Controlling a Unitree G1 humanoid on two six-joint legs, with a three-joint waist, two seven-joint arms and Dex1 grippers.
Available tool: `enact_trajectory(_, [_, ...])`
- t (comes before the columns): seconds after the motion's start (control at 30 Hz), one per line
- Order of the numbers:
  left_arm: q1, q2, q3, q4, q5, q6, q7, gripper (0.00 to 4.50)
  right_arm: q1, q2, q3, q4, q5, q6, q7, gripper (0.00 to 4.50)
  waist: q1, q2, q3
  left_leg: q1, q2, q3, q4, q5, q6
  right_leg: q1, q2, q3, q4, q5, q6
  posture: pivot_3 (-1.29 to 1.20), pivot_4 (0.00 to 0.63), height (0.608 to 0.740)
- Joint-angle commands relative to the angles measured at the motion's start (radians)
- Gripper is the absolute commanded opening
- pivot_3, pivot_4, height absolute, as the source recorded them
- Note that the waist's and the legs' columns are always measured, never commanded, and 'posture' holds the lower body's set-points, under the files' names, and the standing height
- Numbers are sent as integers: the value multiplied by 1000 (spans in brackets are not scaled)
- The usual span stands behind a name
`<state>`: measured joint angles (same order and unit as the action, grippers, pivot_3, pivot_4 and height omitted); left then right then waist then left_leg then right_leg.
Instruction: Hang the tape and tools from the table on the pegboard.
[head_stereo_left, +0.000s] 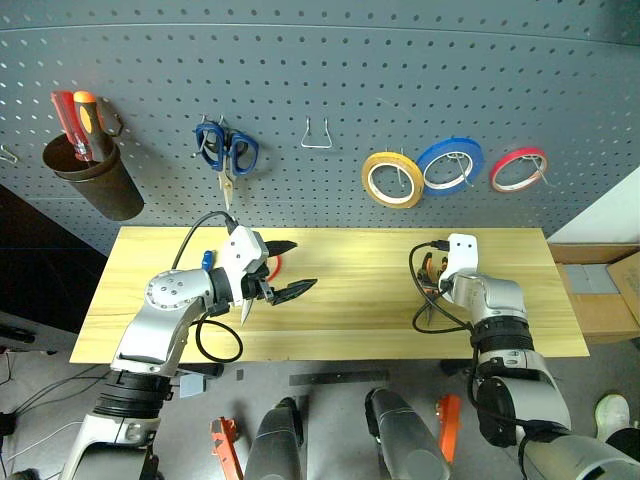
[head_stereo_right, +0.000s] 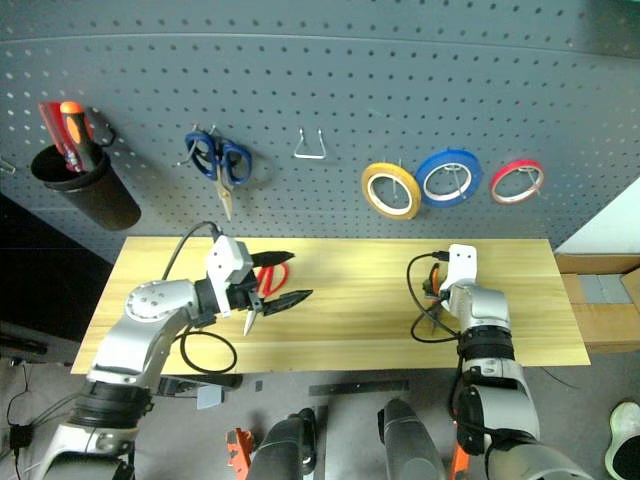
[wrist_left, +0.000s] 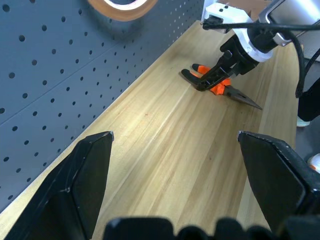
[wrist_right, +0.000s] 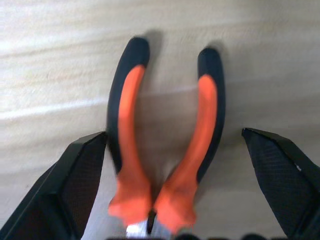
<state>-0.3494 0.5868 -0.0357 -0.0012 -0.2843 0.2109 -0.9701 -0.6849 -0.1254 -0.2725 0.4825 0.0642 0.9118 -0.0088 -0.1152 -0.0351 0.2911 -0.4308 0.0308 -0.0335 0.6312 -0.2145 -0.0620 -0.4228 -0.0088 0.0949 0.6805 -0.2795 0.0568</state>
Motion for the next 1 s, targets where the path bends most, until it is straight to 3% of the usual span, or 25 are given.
enact_trajectory(0.03, [12, 3, 11, -28, -2, -19, 4, 4300, 47, 31, -3, -46, 33, 75, -12, 4460, 0, 0, 0, 0, 0, 0, 0, 0, 0, 0, 0, 0, 0, 0, 0, -135, 285, 740])
enact_trajectory(0.27, [0, -7, 11, -14, -4, -19, 10, 4300, 45, 32, -8, -23, 35, 43, -22, 4460, -1, -1, -1, 0, 0, 0, 2, 0, 0, 1, 0, 0, 0, 0, 0, -135, 286, 740])
enact_trajectory(0.37, [-2, -11, 13, -12, -6, -17, 16, 4300, 33, 20, 3, 17, 29, 4, -18, 3882, -1, -2, -1, 0, 0, 0, 2, 0, 0, 1, 0, 0, 0, 0, 0, -135, 286, 740])
enact_trajectory(0.57, [4, -14, 13, -13, 1, -26, 30, 4300, 15, 8, 15, 83, 32, -45, -5, 1957, -3, -2, -1, 0, 0, 0, 3, 0, 0, 1, 1, 0, 0, 1, 0, -131, 283, 740])
enact_trajectory(0.7, [20, -17, 26, -23, -6, -18, 49, 4300, 22, 13, 17, 41, 48, -34, 1, 1855, -4, -4, -3, 1, 0, 0, 3, 0, 0, 2, 1, 0, 0, 1, 0, -126, 280, 740])
enact_trajectory(0.77, [34, -16, 39, -30, -10, -19, 63, 4300, 41, 11, 55, -42, 44, -22, 21, 1855, -4, -4, -2, 1, 0, 0, 3, 0, 0, 2, 1, 0, 0, 1, 0, -124, 280, 740])
enact_trajectory(1.0, [133, -2, 157, -73, -69, 15, 117, 4300, 223, 32, 200, -733, 93, 221, 56, 1855, -3, 0, 0, -2, 1, 0, -1, 0, 0, -3, 0, 1, 0, 1, 0, -114, 281, 740])
